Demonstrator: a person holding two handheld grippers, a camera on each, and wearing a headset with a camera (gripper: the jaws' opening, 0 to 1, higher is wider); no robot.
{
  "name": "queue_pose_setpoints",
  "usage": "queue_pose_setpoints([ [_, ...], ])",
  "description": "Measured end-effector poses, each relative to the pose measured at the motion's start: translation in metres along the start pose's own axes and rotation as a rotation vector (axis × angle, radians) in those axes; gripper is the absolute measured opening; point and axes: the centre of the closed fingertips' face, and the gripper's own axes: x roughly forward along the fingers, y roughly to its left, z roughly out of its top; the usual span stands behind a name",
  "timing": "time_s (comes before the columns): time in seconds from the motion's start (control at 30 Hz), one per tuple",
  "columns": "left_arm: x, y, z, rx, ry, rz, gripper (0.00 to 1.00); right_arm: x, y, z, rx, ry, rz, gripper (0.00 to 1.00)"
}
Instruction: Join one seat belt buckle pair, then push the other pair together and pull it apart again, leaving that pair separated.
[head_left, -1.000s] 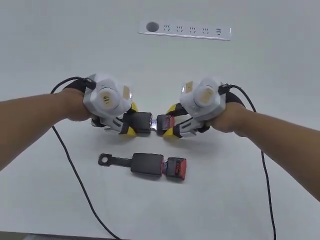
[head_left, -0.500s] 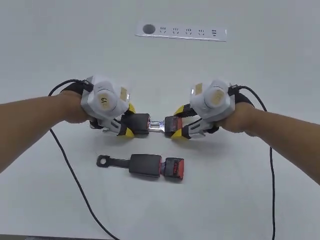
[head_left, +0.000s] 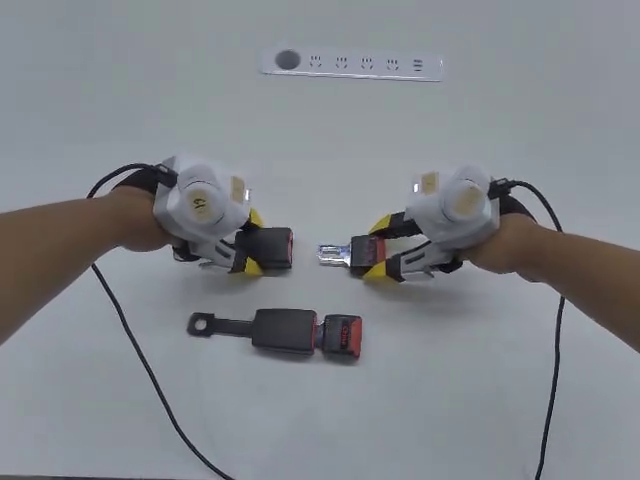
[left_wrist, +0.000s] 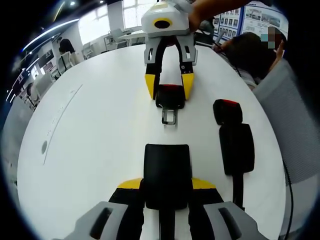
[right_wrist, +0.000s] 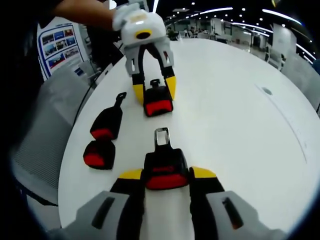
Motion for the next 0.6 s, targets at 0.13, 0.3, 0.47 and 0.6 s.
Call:
queue_pose_setpoints([
  [0.13,0.000,0.000,0.000,-0.001,0.001,0.000,0.35,-0.011,0.000,-0.007,0.005,0.003,-0.002,0.35],
  [0.3,0.000,0.000,0.001,0.000,0.006,-0.001,0.35,-0.020,-0.001,-0.013,0.016,0.006,-0.008,0.35],
  [0.47,0.000,0.000,0.001,-0.002,0.007,-0.001,0.35,-0.027,-0.004,-0.020,0.020,0.011,-0.011,0.35],
  [0.6,0.000,0.001,0.001,-0.002,0.006,0.000,0.35,-0.031,-0.007,-0.024,0.026,0.017,-0.012,0.35],
])
